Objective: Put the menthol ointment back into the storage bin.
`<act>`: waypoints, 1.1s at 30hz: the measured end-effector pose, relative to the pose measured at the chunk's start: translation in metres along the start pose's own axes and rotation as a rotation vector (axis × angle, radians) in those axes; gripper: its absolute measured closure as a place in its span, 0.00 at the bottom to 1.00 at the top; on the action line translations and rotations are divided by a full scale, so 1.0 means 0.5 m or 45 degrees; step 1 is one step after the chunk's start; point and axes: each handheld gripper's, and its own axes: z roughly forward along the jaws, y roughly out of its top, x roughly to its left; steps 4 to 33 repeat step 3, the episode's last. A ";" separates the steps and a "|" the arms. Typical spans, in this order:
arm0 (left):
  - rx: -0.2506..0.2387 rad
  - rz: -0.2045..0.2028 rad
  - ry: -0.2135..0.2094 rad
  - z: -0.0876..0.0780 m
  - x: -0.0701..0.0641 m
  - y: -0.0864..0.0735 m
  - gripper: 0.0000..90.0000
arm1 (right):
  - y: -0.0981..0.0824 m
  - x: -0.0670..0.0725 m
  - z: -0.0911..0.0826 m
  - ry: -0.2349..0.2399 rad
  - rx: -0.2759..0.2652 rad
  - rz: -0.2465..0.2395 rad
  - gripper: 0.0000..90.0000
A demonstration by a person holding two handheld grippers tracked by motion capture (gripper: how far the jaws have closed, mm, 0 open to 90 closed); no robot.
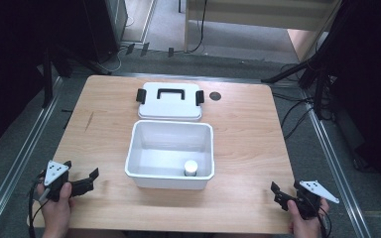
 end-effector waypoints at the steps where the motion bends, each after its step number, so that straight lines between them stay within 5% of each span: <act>1: 0.001 0.000 0.000 0.000 0.000 0.000 0.01 | 0.000 -0.001 0.001 0.018 0.008 -0.003 0.15; 33: -0.001 0.001 -0.002 0.000 0.000 0.000 0.01 | 0.000 0.000 0.000 0.033 0.007 -0.011 0.16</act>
